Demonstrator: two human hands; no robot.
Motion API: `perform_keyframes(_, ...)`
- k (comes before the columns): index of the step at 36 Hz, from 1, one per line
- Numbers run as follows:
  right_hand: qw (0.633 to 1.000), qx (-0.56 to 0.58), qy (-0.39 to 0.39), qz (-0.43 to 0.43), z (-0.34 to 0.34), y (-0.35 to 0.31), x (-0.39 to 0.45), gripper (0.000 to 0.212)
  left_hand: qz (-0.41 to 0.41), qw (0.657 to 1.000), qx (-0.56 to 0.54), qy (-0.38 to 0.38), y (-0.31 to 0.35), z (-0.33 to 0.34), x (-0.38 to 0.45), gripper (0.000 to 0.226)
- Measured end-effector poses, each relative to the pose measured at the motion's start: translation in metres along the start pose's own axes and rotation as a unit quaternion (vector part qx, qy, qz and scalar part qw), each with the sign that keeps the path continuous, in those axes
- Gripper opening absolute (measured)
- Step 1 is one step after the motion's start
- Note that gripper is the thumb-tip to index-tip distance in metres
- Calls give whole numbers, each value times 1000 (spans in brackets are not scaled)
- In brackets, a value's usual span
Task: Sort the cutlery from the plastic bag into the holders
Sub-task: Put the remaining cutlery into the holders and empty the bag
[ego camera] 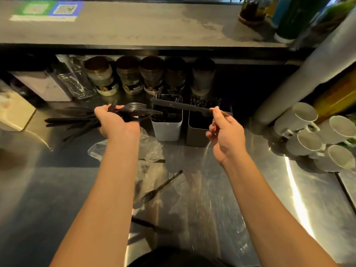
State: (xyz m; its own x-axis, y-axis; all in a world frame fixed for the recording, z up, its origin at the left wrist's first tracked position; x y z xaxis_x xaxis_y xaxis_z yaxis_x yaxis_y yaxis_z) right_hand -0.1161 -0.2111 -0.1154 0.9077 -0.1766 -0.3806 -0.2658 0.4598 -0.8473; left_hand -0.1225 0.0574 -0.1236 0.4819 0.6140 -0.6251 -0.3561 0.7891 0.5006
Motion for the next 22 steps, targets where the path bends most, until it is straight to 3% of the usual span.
perform_keyframes(4,999,-13,31,-41,-9,-13,3,12,0,1000,3,-24,-1,5,-2,27)
perform_keyframes(7,978,-137,53,-147,-22,-30,8,13,-8,998,23,-56,-11,8,-4,32)
perform_keyframes(10,898,-333,65,-280,-28,-45,12,14,-26,995,45,-91,-26,12,-12,12)
perform_keyframes(12,851,-410,47,-326,-23,-47,14,12,-39,990,67,-120,-38,15,-19,10)
perform_keyframes(15,803,-500,19,-323,-8,-40,23,14,-74,971,113,-198,-54,18,-31,16)
perform_keyframes(17,786,-554,-12,-274,1,-30,39,19,-96,955,145,-238,-62,18,-39,19)
perform_keyframes(20,783,-596,-95,-149,6,-14,57,59,-128,932,203,-272,-72,11,-45,18)
perform_keyframes(22,752,-631,-88,-171,10,-19,57,66,-130,913,250,-296,-73,6,-45,16)
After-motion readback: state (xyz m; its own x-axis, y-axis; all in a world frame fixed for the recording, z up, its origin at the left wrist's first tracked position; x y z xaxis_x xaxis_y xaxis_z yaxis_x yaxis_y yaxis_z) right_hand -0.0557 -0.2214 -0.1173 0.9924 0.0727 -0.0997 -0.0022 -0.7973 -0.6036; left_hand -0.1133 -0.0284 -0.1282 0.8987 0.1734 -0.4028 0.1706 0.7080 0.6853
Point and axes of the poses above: each hand's wrist, its own x-axis towards the middle knuckle, its own z-axis out of the palm, y = z × x, the point moved 6 cm from there along x, towards the middle knuckle, and after that the axes turned 2 degrees about x, right-handed, at the moved point
